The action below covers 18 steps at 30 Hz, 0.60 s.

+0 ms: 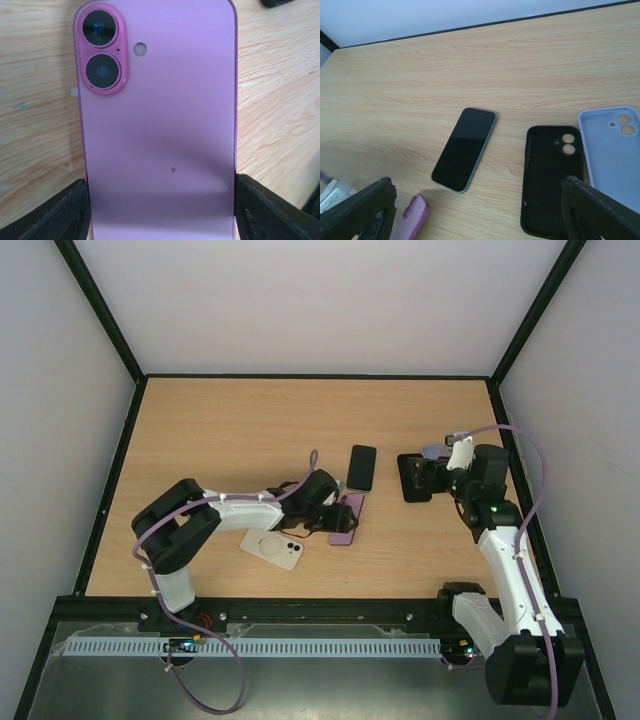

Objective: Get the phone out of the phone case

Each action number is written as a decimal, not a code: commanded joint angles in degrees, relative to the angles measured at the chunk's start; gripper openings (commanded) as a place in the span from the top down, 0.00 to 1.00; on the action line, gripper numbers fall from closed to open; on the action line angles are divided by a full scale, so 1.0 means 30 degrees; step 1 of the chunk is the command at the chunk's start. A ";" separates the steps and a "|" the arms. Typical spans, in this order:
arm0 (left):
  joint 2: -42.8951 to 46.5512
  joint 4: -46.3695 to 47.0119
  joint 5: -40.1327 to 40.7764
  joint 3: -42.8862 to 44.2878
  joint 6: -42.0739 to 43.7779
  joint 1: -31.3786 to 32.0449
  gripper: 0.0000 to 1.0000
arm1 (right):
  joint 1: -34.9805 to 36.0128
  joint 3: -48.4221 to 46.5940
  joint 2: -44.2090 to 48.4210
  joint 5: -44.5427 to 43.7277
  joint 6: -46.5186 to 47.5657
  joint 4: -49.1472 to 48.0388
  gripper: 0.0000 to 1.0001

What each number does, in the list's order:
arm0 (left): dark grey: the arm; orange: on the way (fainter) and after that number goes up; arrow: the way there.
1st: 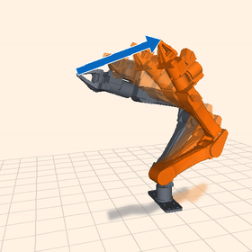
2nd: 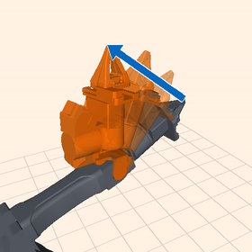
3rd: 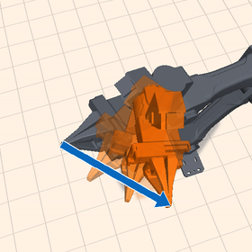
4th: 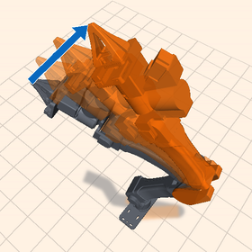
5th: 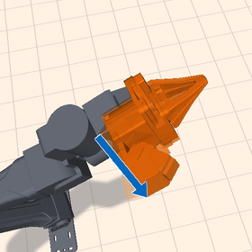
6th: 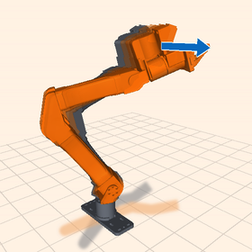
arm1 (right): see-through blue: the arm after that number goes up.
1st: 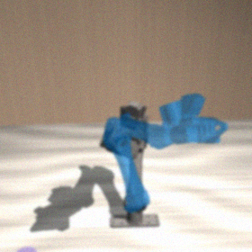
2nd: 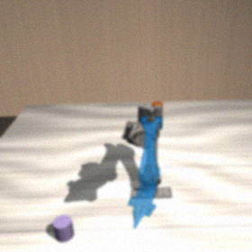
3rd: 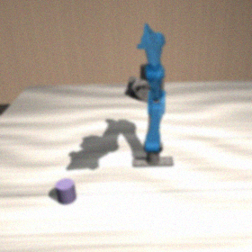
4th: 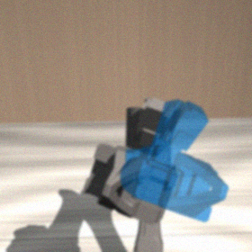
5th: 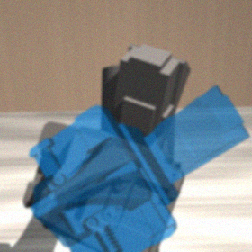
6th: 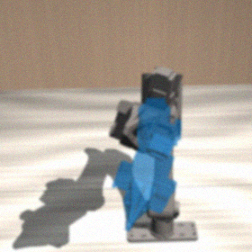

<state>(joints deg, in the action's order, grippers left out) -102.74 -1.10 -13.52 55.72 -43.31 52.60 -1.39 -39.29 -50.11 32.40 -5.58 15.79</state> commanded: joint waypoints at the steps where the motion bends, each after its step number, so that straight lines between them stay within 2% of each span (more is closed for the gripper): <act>1: 0.0570 0.6233 -0.1965 -0.0863 -0.2247 -0.0630 0.38 | -0.0006 0.0043 -0.0308 0.1455 0.0124 -0.0278 0.15; 6: 0.0774 0.9296 -0.1993 -0.2250 -0.4176 -0.1319 0.38 | 0.0038 -0.0252 -0.0711 0.2607 0.0060 0.0365 0.17; 10: 0.1105 1.2906 -0.1999 -0.4369 -0.6200 -0.2029 0.38 | 0.0487 -0.0865 -0.1156 0.3197 0.0055 0.1199 0.17; 14: 0.0887 1.6254 -0.2038 -0.5926 -0.7785 -0.2697 0.38 | 0.2439 -0.1624 -0.2048 0.2615 0.0144 0.1815 0.18; 18: 0.0760 1.6810 -0.1128 -0.6163 -0.8546 -0.3126 0.36 | 0.4469 -0.1904 -0.3339 0.2459 0.0353 0.2046 0.25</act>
<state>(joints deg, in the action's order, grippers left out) -101.56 38.41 -18.33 37.06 -64.69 44.25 7.77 -42.98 -57.41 40.03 -5.26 19.51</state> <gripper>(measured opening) 0.706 0.775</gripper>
